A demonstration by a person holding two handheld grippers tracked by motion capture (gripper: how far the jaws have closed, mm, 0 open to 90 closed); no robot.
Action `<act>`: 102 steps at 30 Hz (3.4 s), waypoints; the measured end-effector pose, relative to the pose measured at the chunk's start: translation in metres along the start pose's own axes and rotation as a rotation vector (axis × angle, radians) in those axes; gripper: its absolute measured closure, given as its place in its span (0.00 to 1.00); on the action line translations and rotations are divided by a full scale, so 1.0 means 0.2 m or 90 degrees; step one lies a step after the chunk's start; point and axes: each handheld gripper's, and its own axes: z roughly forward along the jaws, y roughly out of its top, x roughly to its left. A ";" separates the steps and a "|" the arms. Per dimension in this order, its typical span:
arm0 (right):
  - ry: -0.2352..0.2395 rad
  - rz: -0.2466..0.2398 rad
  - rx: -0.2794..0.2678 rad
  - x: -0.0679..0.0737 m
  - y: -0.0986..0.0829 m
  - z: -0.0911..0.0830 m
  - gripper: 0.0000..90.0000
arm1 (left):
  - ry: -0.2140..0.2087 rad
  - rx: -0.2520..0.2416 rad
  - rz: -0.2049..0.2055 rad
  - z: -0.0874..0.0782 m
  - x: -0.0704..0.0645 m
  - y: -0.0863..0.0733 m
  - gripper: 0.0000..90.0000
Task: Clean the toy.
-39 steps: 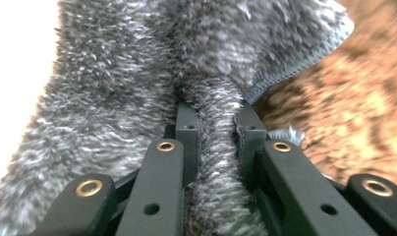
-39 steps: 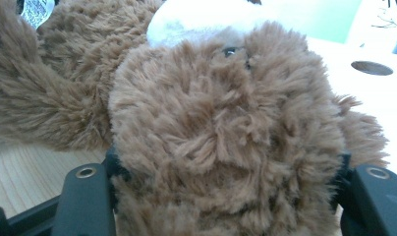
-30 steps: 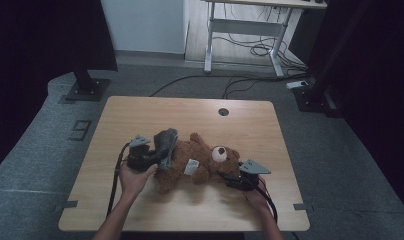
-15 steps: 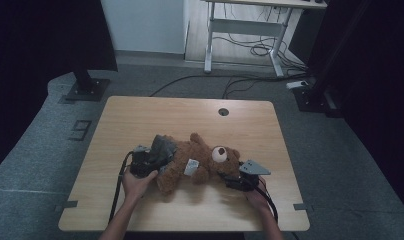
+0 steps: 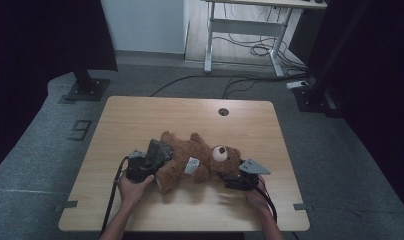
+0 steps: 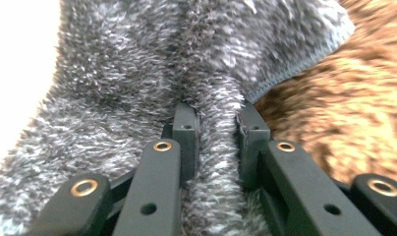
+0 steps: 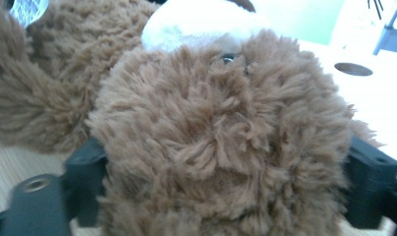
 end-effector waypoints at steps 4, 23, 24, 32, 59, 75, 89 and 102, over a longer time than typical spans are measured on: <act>-0.003 0.017 -0.005 0.02 0.03 -0.03 0.07 | 0.011 -0.028 0.021 -0.08 -0.03 0.00 0.82; -0.023 0.073 -0.061 -0.04 0.06 -0.25 0.14 | 0.026 -0.089 0.028 -0.30 0.01 -0.02 0.82; -0.024 0.074 -0.061 -0.04 0.06 -0.25 0.14 | 0.028 -0.087 0.032 -0.31 0.01 -0.02 0.82; -0.030 0.069 -0.046 -0.05 0.03 -0.28 0.15 | 0.040 -0.085 0.031 -0.36 0.04 -0.07 0.82; -0.039 0.072 -0.020 -0.07 -0.05 -0.31 0.16 | 0.169 0.030 0.041 -0.39 0.24 -0.31 0.59; -0.041 0.074 -0.026 -0.07 -0.04 -0.33 0.16 | 0.133 -0.055 0.087 -0.58 0.15 -0.18 0.20; -0.044 0.081 -0.003 0.03 -0.13 -0.41 0.16 | 0.069 -0.056 0.113 -0.52 -0.05 -0.27 0.22; -0.051 0.075 0.044 0.14 -0.18 -0.43 0.16 | 0.024 -0.021 0.126 -0.41 -0.16 -0.39 0.25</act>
